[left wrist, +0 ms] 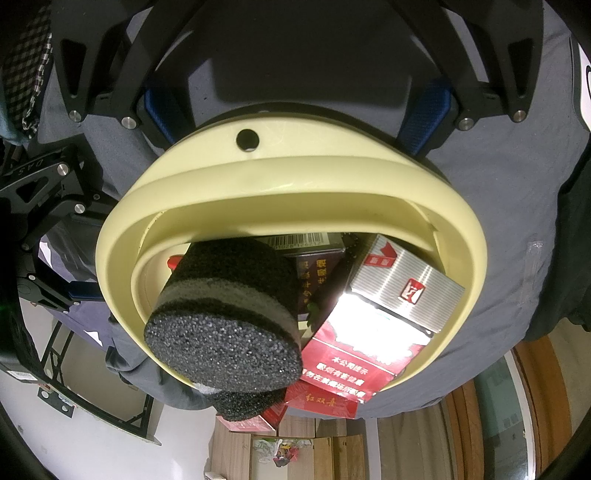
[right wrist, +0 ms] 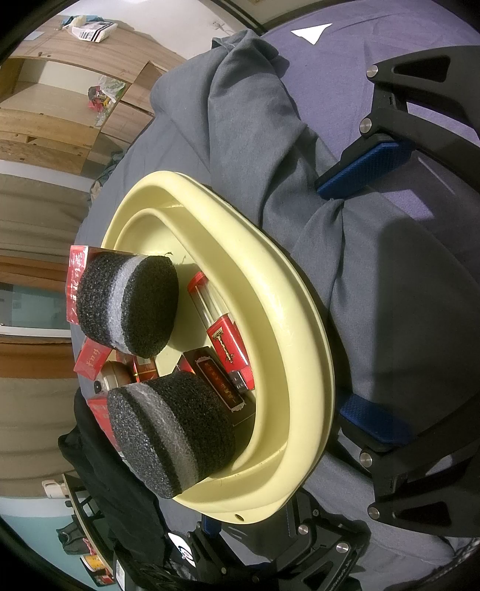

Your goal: Organize rigid objects

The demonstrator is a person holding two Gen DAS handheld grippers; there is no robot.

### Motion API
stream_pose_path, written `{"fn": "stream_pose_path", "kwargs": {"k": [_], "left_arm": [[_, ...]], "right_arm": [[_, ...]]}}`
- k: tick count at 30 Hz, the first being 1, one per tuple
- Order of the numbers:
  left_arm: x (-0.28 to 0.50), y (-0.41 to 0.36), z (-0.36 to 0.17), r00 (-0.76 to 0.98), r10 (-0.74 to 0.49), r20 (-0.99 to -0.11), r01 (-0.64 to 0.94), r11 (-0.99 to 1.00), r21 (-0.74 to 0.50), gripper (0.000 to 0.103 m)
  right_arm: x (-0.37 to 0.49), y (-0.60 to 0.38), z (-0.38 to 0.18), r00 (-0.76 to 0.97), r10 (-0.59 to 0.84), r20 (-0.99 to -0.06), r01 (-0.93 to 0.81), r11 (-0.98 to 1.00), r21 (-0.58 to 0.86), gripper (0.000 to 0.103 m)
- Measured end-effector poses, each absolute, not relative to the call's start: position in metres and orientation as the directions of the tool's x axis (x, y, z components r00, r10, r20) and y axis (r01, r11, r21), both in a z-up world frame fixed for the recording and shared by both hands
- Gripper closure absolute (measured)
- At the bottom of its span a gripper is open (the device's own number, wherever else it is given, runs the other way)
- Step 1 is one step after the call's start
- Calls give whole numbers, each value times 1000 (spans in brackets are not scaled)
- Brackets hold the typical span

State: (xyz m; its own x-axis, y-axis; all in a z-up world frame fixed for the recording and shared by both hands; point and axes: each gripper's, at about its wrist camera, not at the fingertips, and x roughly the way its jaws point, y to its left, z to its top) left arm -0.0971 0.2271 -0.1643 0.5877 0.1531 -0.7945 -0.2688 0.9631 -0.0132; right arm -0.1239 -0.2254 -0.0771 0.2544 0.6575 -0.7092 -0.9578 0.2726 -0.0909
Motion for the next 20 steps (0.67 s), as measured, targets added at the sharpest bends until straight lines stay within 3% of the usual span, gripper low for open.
{"fn": "stream_pose_path", "kwargs": {"k": [20], "left_arm": [[-110, 240, -160, 590, 153, -793, -268, 963, -13, 0]], "right_arm": [[-123, -225, -77, 254, 658, -709, -958, 273, -91, 0]]}}
